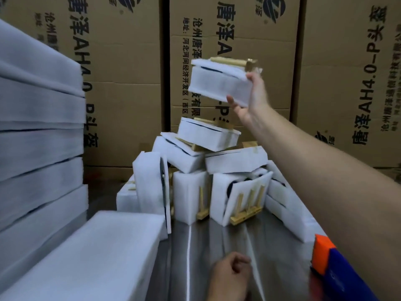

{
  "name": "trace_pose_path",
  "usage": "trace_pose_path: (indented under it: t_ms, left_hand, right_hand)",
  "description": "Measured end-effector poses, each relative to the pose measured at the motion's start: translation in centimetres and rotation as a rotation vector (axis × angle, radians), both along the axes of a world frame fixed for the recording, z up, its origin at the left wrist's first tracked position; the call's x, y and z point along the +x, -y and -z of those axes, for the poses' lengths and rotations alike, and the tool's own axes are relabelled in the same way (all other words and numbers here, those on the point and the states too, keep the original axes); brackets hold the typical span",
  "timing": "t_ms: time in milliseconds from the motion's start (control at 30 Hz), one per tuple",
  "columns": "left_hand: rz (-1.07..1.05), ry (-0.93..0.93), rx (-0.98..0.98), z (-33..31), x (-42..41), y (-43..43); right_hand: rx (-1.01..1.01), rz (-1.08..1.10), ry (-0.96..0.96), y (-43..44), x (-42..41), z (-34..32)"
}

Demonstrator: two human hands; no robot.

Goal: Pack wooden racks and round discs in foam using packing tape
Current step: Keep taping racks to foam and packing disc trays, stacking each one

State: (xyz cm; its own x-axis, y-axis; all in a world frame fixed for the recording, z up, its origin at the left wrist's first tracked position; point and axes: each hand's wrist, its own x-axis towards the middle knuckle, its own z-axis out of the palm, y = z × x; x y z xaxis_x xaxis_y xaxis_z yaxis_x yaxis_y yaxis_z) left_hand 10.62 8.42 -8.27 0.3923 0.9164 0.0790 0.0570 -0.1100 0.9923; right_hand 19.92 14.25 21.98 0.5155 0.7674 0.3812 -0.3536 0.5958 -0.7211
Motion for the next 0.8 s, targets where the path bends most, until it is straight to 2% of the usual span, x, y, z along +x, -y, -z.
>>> trace_pose_path:
  t_ms: [133,167,267,367,467,700,800]
  left_hand:
    - [0.002,-0.019,0.051,0.0,-0.2,0.1]
    - [0.003,-0.015,0.066,0.0,-0.2,0.1]
    - [0.017,-0.004,0.061,0.3,-0.2,-0.1]
    - [0.022,-0.014,0.091,0.6,-0.1,-0.3]
    - [0.023,-0.038,0.120,0.8,0.0,-0.5]
    - [0.058,-0.039,0.129,1.0,0.0,-1.0]
    - [0.058,-0.030,0.112,1.2,-0.1,-1.1]
  right_hand:
    - [0.011,-0.020,-0.035,-4.7,1.8,-2.2]
    - [-0.078,0.026,0.053,-5.8,2.0,-2.1]
    - [-0.571,0.328,0.540,-9.0,1.7,0.0]
    - [-0.874,0.604,0.819,-10.1,1.6,2.1]
    - [-0.897,0.591,0.954,-9.9,2.2,2.7]
    - [-0.836,0.371,1.037,-8.4,3.8,4.7]
    - [-0.874,0.590,1.025,-6.6,5.9,7.7]
